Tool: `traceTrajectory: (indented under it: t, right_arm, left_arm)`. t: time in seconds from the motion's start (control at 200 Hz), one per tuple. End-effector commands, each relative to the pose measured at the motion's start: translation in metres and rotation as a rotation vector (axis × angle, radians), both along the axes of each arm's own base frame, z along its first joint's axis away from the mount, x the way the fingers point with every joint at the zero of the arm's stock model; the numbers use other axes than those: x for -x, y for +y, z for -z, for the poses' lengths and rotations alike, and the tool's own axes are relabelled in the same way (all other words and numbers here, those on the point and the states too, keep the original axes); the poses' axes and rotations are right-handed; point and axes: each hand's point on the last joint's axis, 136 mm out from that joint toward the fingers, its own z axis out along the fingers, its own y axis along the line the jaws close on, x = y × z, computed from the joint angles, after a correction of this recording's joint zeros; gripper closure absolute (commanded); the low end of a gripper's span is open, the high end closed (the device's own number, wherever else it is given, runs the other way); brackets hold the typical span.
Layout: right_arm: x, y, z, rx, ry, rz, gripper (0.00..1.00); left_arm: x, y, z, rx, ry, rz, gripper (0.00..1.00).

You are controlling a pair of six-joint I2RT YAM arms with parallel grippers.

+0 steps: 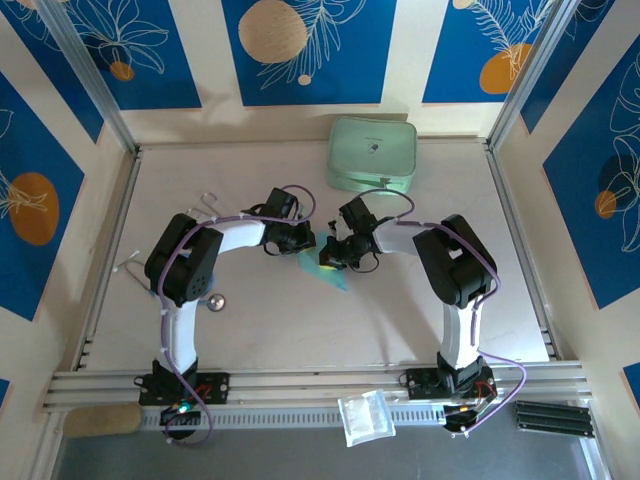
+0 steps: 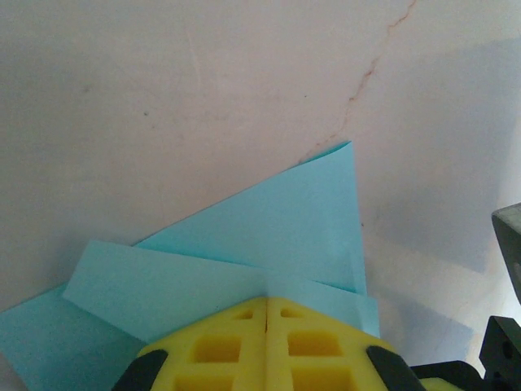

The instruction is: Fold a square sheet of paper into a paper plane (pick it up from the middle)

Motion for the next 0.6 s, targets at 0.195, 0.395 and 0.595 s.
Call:
traceTrajectory:
  t: [0.195,0.395,0.595]
  right_arm:
    - [0.039,-0.022,0.005,-0.059,0.060,0.005,0.98]
    - [0.022,-0.016,-0.025,-0.100,-0.024,0.003,0.98]
    - [-0.005,-0.007,-0.017,-0.063,-0.031,0.009,0.99]
  left_arm:
    - [0.026,0.035,0.061,-0.185,0.143,-0.041,0.96]
    - [0.025,0.028,0.059,-0.155,0.136,-0.029,0.97]
    - [0.024,0.026,0.057,-0.143,0.137,-0.026,0.97]
